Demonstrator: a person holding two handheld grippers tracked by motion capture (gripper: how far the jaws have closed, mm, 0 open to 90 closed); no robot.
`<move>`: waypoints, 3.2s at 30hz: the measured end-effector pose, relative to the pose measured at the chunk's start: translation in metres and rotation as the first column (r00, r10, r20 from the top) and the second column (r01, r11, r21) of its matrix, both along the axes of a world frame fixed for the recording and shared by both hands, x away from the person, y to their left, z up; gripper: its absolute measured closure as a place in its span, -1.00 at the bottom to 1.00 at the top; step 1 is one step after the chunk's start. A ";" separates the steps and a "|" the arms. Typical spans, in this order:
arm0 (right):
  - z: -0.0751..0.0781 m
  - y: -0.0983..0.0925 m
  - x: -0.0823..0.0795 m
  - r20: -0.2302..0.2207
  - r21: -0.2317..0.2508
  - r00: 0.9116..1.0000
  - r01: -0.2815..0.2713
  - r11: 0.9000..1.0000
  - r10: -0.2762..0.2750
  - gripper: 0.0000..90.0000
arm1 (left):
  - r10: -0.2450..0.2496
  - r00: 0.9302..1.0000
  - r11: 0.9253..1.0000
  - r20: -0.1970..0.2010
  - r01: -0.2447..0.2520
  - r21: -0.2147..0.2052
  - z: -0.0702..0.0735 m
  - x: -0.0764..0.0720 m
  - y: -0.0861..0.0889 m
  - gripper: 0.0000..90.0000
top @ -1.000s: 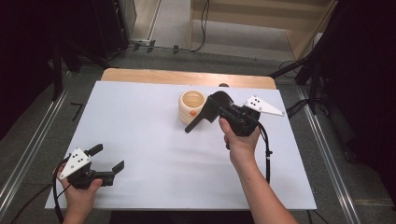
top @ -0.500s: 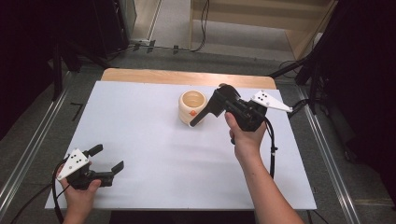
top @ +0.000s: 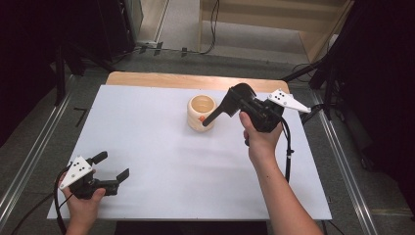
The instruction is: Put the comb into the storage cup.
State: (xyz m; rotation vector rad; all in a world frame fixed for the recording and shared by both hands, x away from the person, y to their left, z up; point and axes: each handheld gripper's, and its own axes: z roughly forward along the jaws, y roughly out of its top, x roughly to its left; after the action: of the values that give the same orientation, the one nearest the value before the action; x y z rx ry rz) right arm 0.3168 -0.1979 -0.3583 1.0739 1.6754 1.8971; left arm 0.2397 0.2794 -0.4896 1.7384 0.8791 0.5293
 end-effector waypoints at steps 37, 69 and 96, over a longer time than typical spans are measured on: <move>-0.002 -0.002 0.046 -0.007 -0.008 0.996 0.094 0.996 -0.094 0.84 | -0.012 1.000 1.000 0.008 0.012 0.014 0.000 -0.001 -0.002 -1.00; -0.040 0.030 0.073 -0.073 -0.070 0.993 0.090 0.993 -0.095 0.84 | -0.018 1.000 1.000 0.012 0.018 -0.008 0.001 -0.002 0.001 -1.00; -0.072 0.029 0.086 -0.175 -0.034 0.978 0.106 0.994 -0.110 0.84 | -0.019 1.000 1.000 0.016 0.019 -0.002 0.000 -0.002 0.001 -1.00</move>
State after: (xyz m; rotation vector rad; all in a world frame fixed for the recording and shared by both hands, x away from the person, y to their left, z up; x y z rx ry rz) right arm 0.4032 -0.1691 -0.4298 1.3298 1.6908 1.7532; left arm 0.2381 0.2800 -0.4892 1.7370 0.8508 0.5285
